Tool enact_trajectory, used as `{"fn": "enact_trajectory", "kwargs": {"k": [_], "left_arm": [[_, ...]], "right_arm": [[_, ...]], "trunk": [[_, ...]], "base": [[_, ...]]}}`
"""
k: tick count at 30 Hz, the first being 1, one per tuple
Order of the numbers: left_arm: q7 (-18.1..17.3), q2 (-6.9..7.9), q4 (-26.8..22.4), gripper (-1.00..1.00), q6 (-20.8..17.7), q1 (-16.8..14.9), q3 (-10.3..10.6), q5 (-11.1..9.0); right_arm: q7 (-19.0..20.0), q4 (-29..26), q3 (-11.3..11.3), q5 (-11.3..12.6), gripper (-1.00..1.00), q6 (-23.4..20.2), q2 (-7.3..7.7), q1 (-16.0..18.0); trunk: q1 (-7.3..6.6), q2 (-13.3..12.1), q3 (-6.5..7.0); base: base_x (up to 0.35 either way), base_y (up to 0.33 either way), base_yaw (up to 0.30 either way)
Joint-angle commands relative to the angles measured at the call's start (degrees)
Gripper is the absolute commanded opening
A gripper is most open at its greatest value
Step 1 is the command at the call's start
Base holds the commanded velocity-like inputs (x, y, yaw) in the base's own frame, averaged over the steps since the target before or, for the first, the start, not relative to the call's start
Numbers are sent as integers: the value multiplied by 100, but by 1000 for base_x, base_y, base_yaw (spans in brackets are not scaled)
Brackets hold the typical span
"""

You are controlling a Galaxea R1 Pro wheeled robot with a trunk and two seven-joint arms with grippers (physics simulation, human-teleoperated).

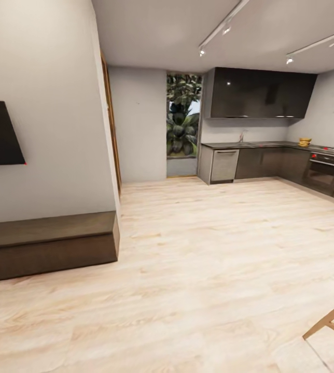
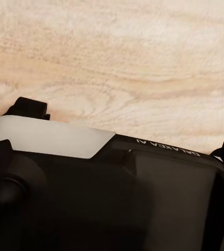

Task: In the kitchen, take the popcorn bag from the countertop, put it into the microwave, and heat it until the popcorn is cooked so the cooked popcorn ends up inside the bag.

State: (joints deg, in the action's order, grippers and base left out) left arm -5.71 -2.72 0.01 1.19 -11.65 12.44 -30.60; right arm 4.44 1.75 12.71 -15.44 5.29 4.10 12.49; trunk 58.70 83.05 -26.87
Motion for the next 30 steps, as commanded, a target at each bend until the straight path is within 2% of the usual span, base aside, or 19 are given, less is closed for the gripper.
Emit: {"fn": "enact_trajectory", "kwargs": {"k": [1,10,30], "left_arm": [[-18,0,7,100,13,-4,48,-60],[-18,0,8,100,20,-4,48,-65],[-18,0,7,100,23,-4,48,-68]], "right_arm": [[9,19,48,-47,100,33,3,8],[5,19,48,-47,100,33,3,8],[12,19,48,-47,100,16,7,8]], "trunk": [[3,3,-6],[3,3,-6],[3,3,-6]], "base": [[322,0,-148],[321,0,-116],[313,0,-2]]}}
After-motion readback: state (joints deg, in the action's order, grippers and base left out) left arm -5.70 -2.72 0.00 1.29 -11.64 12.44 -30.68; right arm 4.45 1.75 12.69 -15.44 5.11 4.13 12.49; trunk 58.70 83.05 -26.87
